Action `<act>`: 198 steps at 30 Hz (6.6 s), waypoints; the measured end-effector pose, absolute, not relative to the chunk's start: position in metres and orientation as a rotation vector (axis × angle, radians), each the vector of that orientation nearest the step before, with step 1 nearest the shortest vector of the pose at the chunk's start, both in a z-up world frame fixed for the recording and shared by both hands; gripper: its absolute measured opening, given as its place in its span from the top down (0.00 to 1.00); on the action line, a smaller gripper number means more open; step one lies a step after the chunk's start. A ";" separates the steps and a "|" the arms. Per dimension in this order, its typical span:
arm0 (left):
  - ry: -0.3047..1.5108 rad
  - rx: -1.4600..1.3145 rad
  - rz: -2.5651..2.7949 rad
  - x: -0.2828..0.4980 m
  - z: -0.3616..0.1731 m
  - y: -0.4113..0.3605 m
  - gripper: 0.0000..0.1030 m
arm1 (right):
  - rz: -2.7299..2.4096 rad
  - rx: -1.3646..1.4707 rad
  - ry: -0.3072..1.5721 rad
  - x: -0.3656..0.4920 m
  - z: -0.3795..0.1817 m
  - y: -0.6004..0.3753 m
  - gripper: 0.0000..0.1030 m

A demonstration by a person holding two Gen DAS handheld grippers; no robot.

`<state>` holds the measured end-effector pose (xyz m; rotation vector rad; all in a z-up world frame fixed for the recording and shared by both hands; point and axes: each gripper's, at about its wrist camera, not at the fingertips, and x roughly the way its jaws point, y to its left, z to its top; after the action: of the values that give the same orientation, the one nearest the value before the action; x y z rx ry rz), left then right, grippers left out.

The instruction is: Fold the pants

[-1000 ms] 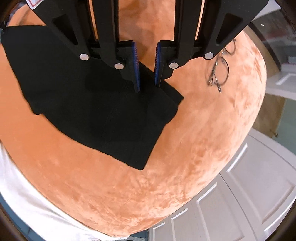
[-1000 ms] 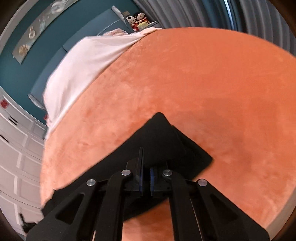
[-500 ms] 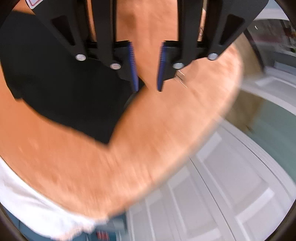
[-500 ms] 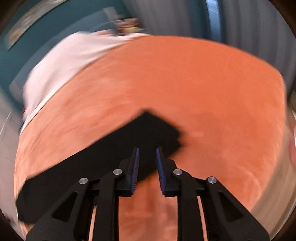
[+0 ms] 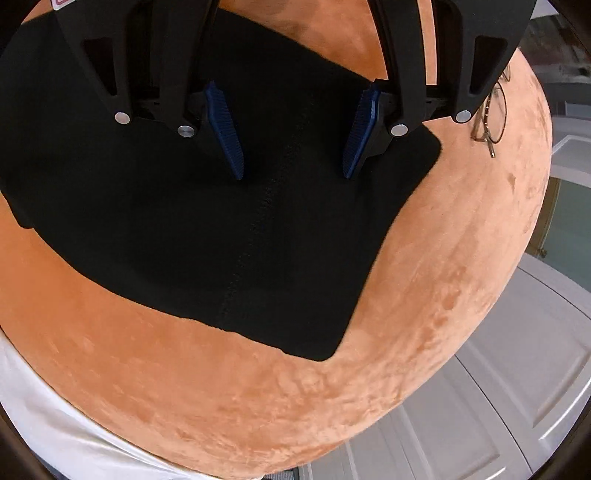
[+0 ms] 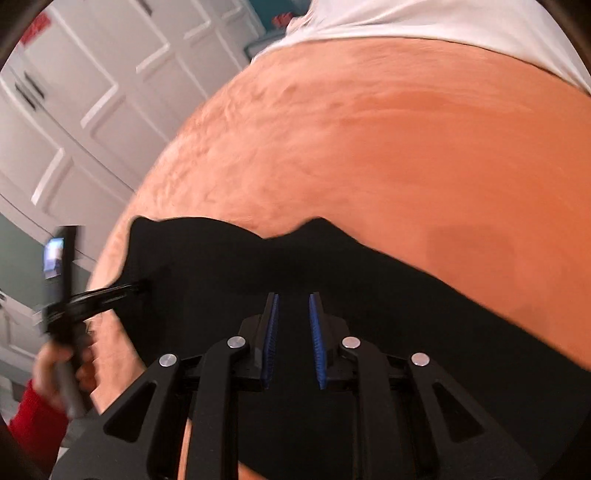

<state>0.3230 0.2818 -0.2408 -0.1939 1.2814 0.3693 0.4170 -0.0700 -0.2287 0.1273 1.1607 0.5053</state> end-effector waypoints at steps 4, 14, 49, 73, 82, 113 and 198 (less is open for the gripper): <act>1.266 -0.135 0.356 0.319 -0.244 0.282 0.44 | 0.441 0.102 1.249 0.446 -0.283 -0.042 0.87; 1.225 -0.177 0.364 0.308 -0.237 0.285 0.40 | 0.423 0.159 1.231 0.473 -0.280 -0.046 0.90; 1.173 -0.105 0.196 0.223 -0.155 0.121 0.30 | -0.336 0.495 1.003 0.176 -0.240 -0.484 0.90; 1.255 -0.020 0.284 0.197 -0.161 0.079 0.28 | -0.458 0.342 0.973 0.221 -0.254 -0.621 0.89; 1.315 -0.339 0.435 0.188 -0.197 0.197 0.29 | -0.344 0.413 0.884 0.118 -0.215 -0.508 0.85; 1.132 -0.025 0.258 0.196 -0.137 0.132 0.33 | 0.037 0.226 1.040 0.221 -0.237 -0.297 0.75; 1.239 -0.005 0.130 0.118 -0.157 0.092 0.25 | -0.158 0.444 0.944 0.238 -0.162 -0.411 0.82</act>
<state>0.1185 0.0925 -0.1572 -0.0051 1.2393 0.1304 0.2380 -0.4109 -0.1619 0.4440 0.9444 -0.1581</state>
